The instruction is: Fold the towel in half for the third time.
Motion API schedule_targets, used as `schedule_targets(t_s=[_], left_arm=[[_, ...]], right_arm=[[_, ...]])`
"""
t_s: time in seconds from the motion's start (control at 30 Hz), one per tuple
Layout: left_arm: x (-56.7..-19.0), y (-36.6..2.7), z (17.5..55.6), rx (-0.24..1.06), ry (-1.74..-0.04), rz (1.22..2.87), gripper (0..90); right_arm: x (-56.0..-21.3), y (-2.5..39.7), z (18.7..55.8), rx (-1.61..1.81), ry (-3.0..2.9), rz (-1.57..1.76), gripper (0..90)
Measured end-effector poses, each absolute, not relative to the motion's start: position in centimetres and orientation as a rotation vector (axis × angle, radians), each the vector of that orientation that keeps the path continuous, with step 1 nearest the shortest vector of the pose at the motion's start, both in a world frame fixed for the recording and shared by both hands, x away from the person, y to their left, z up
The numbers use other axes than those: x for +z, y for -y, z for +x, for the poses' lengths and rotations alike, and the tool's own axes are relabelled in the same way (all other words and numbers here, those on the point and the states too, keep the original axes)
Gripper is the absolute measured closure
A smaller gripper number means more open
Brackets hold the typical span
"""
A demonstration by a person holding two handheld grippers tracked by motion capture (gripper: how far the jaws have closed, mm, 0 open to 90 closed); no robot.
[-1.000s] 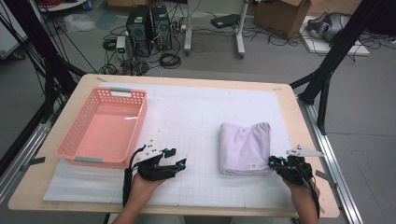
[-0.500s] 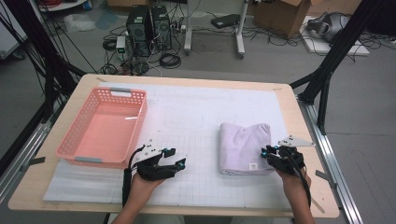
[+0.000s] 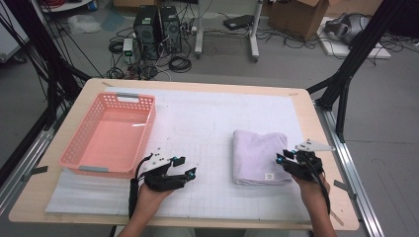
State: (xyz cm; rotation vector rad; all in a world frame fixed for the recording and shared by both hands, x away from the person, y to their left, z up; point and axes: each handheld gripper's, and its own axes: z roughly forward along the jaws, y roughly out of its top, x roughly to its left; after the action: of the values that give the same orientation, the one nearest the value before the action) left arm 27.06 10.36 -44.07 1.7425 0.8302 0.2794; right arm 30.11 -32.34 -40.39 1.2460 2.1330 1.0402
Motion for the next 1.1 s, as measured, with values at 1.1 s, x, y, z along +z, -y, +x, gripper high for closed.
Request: schedule_targets(t_s=[1.1], left_arm=[[-44.3,-10.3,27.0,0.266,-0.831,1.750,39.7]], right_arm=[[-41.6,22.3,38.7,1.178,-2.362,1.047,86.7]])
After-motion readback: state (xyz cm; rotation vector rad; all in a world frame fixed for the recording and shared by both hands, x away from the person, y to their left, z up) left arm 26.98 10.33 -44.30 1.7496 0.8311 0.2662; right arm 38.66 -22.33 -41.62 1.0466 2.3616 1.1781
